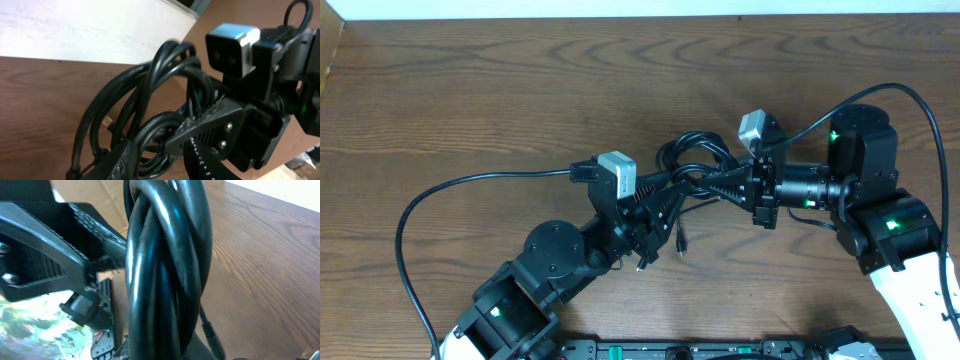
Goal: Untangle cables
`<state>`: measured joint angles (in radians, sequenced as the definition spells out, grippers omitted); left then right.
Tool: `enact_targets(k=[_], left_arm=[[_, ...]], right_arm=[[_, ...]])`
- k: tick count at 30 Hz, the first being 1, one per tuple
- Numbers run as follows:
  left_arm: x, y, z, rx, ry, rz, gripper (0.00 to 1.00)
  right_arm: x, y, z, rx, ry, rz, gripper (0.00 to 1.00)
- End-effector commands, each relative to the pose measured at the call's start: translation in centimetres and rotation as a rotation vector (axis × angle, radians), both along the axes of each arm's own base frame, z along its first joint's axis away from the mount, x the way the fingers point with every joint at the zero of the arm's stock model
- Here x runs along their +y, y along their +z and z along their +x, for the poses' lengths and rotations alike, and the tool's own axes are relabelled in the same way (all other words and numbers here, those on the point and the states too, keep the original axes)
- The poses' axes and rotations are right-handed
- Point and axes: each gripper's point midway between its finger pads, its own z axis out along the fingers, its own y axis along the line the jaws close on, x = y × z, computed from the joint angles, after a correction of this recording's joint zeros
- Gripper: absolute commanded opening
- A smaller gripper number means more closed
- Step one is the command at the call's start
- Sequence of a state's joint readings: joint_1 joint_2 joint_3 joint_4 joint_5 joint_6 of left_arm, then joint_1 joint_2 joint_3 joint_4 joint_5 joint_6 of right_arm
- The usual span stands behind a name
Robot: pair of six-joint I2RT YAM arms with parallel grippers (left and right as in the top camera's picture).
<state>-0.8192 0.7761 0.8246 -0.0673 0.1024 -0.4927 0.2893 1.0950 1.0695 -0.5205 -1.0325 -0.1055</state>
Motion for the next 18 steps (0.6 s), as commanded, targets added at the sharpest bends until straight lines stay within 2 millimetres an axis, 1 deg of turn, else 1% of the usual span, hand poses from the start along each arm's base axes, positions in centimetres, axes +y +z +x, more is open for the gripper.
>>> enact_targets(k=[1, 6, 11, 12, 14, 18], left_arm=[[0.0, 1.3, -0.4, -0.032, -0.021, -0.012, 0.35], [0.2, 1.3, -0.2, -0.033, -0.004, -0.011, 0.35], [1.2, 1.4, 0.9, -0.04, 0.08, -0.007, 0.36], [1.4, 1.4, 1.0, -0.042, 0.094, -0.008, 0.38], [1.4, 1.8, 1.1, -0.052, 0.096, -0.019, 0.39], [1.3, 2.5, 1.1, -0.072, 0.097, -0.042, 0.4]], right_arm=[[0.3, 1.1, -1.4, 0.008, 0.077, 0.056, 0.01], [0.3, 1.2, -1.5, 0.013, 0.085, 0.059, 0.01], [0.5, 1.7, -2.4, 0.003, 0.14, 0.087, 0.01], [0.5, 1.8, -2.6, -0.001, 0.155, 0.094, 0.01], [0.6, 2.1, -3.1, -0.006, 0.183, 0.108, 0.01], [0.7, 2.3, -3.7, -0.001, 0.215, 0.125, 0.01]])
